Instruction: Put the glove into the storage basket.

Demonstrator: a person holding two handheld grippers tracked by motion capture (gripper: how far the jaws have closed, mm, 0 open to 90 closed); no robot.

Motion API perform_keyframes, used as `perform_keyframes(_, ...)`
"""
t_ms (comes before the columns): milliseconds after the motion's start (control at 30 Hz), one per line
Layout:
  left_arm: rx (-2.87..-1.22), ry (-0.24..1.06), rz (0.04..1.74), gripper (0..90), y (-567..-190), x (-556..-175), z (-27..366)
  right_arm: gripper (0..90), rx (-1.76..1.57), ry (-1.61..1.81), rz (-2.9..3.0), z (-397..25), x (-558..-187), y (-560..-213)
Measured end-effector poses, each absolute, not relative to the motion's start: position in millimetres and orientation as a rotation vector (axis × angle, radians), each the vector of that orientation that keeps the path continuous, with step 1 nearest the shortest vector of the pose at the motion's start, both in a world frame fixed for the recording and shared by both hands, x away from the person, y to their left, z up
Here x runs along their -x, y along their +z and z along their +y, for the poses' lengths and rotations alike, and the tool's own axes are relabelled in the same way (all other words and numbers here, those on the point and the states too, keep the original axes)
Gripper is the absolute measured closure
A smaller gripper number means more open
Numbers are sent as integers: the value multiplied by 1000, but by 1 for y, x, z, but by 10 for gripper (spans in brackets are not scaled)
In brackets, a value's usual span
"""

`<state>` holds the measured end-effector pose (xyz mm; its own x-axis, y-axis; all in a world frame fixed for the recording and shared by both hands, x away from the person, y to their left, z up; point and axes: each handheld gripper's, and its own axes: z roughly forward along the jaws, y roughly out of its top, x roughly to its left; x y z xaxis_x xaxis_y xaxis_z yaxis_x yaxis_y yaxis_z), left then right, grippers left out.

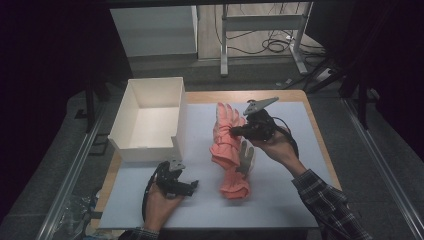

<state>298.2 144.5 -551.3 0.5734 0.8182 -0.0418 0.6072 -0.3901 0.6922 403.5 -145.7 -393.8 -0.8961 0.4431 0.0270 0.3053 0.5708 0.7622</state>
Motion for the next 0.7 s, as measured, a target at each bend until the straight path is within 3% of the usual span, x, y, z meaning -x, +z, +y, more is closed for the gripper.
perform_keyframes(400,-2134,401,1132,6,-551,-298,145,897,-625,1182,2680,-173,-361,-412)
perform_keyframes(700,-2132,403,1132,6,-551,-298,144,897,-687,1103,2719,-173,-363,-453)
